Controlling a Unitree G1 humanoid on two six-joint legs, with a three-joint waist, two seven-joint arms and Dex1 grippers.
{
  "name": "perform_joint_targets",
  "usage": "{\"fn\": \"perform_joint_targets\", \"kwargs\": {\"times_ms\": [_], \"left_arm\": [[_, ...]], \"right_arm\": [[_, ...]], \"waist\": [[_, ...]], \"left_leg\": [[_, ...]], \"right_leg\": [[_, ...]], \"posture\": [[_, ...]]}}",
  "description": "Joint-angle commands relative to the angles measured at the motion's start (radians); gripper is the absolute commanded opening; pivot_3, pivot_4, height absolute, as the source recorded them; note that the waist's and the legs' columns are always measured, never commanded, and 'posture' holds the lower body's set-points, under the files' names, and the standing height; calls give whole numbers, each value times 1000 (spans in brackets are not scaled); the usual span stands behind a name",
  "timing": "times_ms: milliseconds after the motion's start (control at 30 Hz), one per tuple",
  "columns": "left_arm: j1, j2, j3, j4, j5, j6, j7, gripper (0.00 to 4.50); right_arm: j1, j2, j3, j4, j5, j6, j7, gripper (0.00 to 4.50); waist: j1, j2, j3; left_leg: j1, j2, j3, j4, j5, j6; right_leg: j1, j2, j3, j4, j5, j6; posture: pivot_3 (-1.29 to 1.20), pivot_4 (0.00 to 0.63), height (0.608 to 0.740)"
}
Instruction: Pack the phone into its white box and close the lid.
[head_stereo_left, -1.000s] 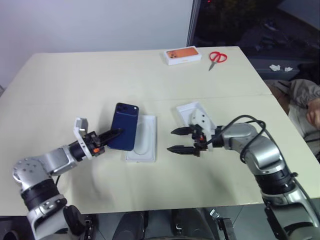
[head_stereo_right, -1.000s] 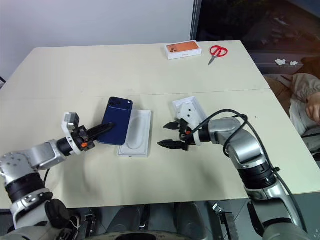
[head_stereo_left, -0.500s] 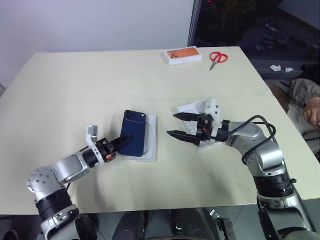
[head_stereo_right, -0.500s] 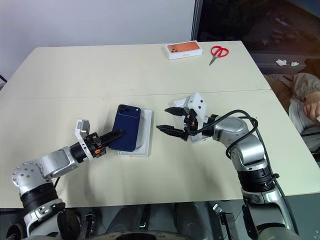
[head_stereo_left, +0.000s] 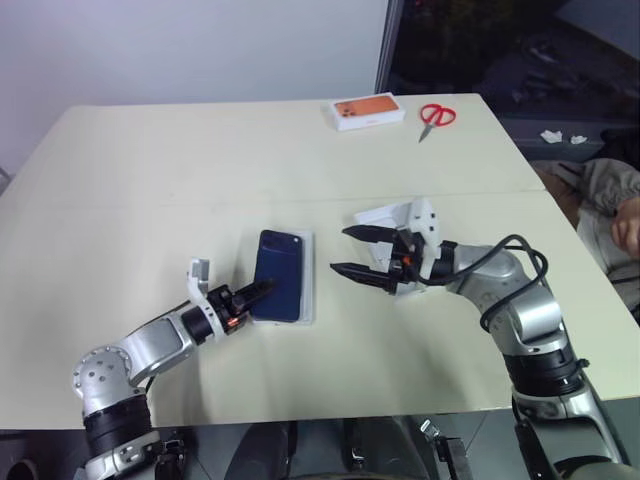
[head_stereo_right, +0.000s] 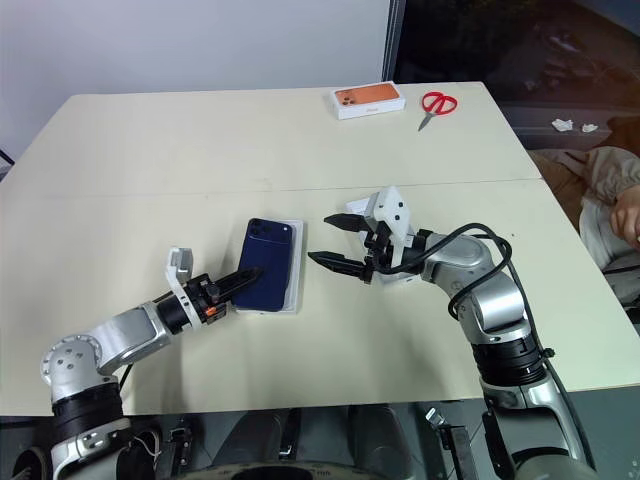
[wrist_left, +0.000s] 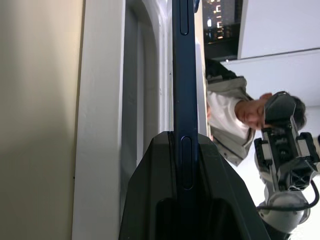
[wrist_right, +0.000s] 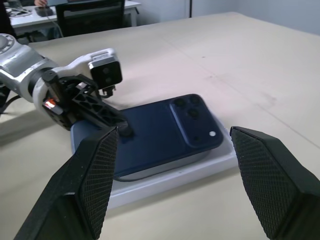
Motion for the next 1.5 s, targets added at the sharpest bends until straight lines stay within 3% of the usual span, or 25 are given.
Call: {"fn": "perform_joint_targets", "kwargs": {"times_ms": [33, 67, 333, 600, 1133, 1500], "left_arm": [[5, 25, -24, -15, -50, -40, -18, 0], [7, 30, -30, -13, -54, -49, -19, 0], [4, 96, -94, -2, -78, -99, -43, 3695], [-11, 226, -179, -94, -158, -91, -63, 3695], [-4, 458, -169, -73, -220, -132, -178, 3695], [-23, 480, -168, -94, -29, -222, -301, 3695]], "right_arm": [[-4, -1, 0, -19, 9, -28, 0, 3717], [-4, -1, 1, -18, 8, -29, 0, 3717], [-1, -5, 21, -12, -4, -37, -5, 3755], [1, 4, 31, -10, -11, -45, -16, 3755], [-9, 9, 44, 18, -22, -63, -19, 3755], [-24, 43, 41, 23, -18, -44, -52, 3755]], "waist": [[0, 0, 0], [0, 0, 0], [1, 0, 0], [0, 1, 0], [-1, 2, 1], [-1, 3, 2]], "left_leg": [[0, 0, 0, 0, 0, 0], [0, 0, 0, 0, 0, 0], [2, 0, 0, 0, 0, 0], [8, 0, 0, -2, -3, 6], [8, 0, 0, -2, -4, 7], [8, 0, 0, -3, -4, 7]], "right_leg": [[0, 0, 0, 0, 0, 0], [0, 0, 0, 0, 0, 0], [2, 0, 0, 0, 0, 0], [8, 0, 0, -2, 0, 0], [8, 0, 0, -2, 0, -1], [7, 0, 0, -2, 0, -1]], "posture": [[0, 150, 740], [0, 150, 740], [0, 150, 740], [0, 150, 740], [0, 150, 740], [0, 150, 740]]}}
